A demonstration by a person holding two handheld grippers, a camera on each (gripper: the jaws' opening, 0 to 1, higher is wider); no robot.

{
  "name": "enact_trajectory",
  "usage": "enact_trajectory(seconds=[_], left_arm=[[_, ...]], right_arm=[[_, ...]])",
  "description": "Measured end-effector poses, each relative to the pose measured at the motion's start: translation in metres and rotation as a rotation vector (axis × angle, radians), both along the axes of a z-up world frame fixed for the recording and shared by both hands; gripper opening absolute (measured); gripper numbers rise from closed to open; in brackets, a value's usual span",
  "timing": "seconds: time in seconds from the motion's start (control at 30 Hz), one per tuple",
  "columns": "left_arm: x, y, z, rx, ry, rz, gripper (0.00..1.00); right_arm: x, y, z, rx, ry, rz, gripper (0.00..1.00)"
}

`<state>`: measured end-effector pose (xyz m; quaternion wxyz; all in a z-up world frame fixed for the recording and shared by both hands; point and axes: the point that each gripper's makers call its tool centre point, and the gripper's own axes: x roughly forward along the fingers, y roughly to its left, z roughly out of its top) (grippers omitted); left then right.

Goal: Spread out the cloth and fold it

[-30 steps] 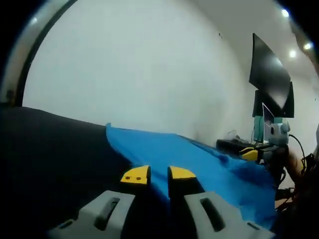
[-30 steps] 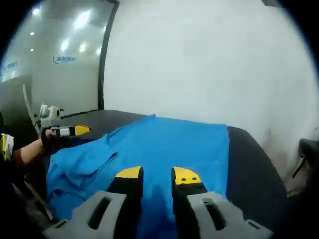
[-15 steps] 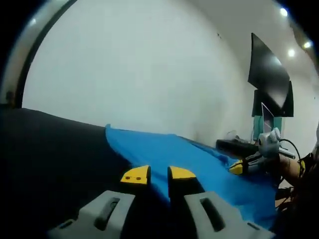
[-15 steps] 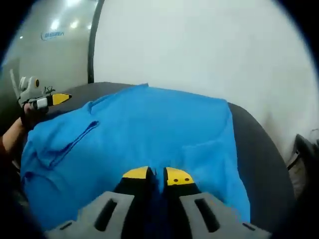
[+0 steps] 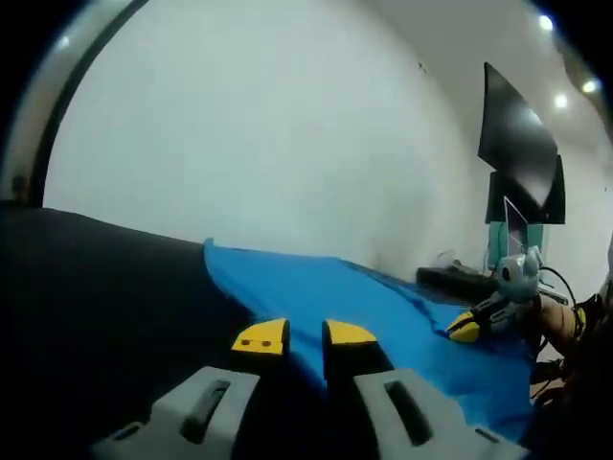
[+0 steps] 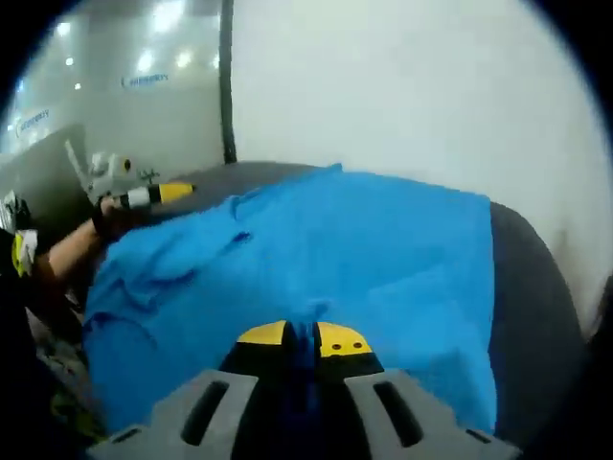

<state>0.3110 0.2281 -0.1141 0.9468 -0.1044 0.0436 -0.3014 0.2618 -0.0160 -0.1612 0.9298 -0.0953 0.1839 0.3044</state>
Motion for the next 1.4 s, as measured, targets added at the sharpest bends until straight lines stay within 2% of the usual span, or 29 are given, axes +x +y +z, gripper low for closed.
enact_trajectory(seconds=[0.03,0.07,0.13,0.17,0.23,0.3,0.37,0.4,0.47,0.5,0.57,0.6,0.63,0.67,0.7,0.8,0.87,0.93,1.0,1.03,1.07,1.2,1.23,1.27,1.33,1.37,1.4], left_arm=[[0.0,0.0,0.0,0.002,0.0,0.001,0.18],[0.0,0.0,-0.001,0.004,0.0,0.002,0.18],[0.0,-0.001,-0.001,0.009,0.002,0.002,0.18],[0.0,-0.001,-0.001,0.01,0.002,0.001,0.18],[0.0,-0.001,-0.002,0.013,0.001,0.001,0.18],[0.0,-0.001,-0.001,0.012,0.0,0.0,0.18],[0.0,-0.001,-0.001,0.009,-0.002,-0.001,0.18],[0.0,-0.001,-0.001,0.007,-0.003,-0.001,0.18],[0.0,-0.002,0.0,0.005,-0.003,-0.002,0.18],[0.0,-0.002,0.0,0.006,-0.003,-0.002,0.18],[0.0,-0.002,-0.001,0.01,-0.001,-0.002,0.18],[0.0,-0.002,-0.001,0.013,-0.001,-0.001,0.18],[0.0,-0.002,-0.002,0.017,-0.001,0.0,0.18],[0.0,-0.003,-0.002,0.022,-0.001,0.001,0.18],[0.0,-0.003,-0.002,0.027,-0.001,0.003,0.18],[-0.001,-0.003,-0.003,0.036,-0.003,0.004,0.18],[-0.001,-0.003,-0.003,0.039,-0.004,0.003,0.18],[-0.001,-0.003,-0.001,0.029,-0.005,0.003,0.18],[-0.003,-0.001,0.002,0.007,-0.013,-0.002,0.18],[-0.004,-0.001,0.004,-0.005,-0.017,-0.007,0.18],[-0.006,-0.001,0.006,-0.015,-0.024,-0.011,0.18],[-0.025,-0.012,0.022,-0.041,-0.093,-0.069,0.18],[-0.033,-0.016,0.025,-0.036,-0.102,-0.093,0.18],[-0.043,-0.022,0.03,-0.028,-0.133,-0.125,0.18],[-0.064,-0.031,0.034,0.009,-0.165,-0.179,0.21],[-0.076,-0.036,0.035,0.052,-0.191,-0.215,0.23],[-0.087,-0.04,0.034,0.119,-0.218,-0.245,0.26]], right_arm=[[-0.004,-0.005,-0.001,-0.032,0.024,-0.003,0.13],[-0.005,-0.01,0.007,-0.047,0.007,-0.003,0.16],[-0.006,-0.027,0.026,-0.062,-0.076,-0.031,0.16],[-0.006,-0.044,0.038,-0.069,-0.12,-0.079,0.17],[-0.009,-0.085,0.053,-0.066,-0.154,-0.209,0.17],[-0.016,-0.125,0.056,-0.044,-0.158,-0.337,0.18],[-0.028,-0.153,0.045,-0.028,-0.128,-0.424,0.18],[-0.035,-0.16,0.039,0.006,-0.112,-0.451,0.18],[-0.047,-0.158,0.024,0.078,-0.07,-0.429,0.18],[-0.053,-0.154,0.013,0.097,-0.02,-0.413,0.18],[-0.061,-0.155,-0.007,0.05,0.037,-0.404,0.15],[-0.062,-0.157,-0.008,0.049,0.009,-0.409,0.13],[-0.06,-0.156,-0.003,0.072,-0.015,-0.41,0.05],[-0.063,-0.163,-0.005,0.006,-0.013,-0.411,0.0],[-0.063,-0.165,-0.001,-0.013,-0.039,-0.411,0.0],[-0.066,-0.164,0.0,-0.101,-0.062,-0.383,0.0],[-0.068,-0.163,0.0,-0.097,-0.062,-0.392,0.0],[-0.068,-0.163,0.007,-0.07,-0.099,-0.408,0.02],[-0.066,-0.162,0.031,0.016,-0.223,-0.422,0.09],[-0.068,-0.156,0.047,0.091,-0.291,-0.397,0.13],[-0.072,-0.149,0.061,0.183,-0.331,-0.365,0.14],[-0.089,-0.127,0.101,0.553,-0.364,-0.227,0.14],[-0.091,-0.128,0.108,0.642,-0.361,-0.224,0.14],[-0.093,-0.126,0.112,0.669,-0.376,-0.2,0.13],[-0.092,-0.128,0.111,0.656,-0.384,-0.189,0.09],[-0.09,-0.126,0.11,0.651,-0.39,-0.188,0.06],[-0.087,-0.125,0.108,0.611,-0.398,-0.19,0.04]])
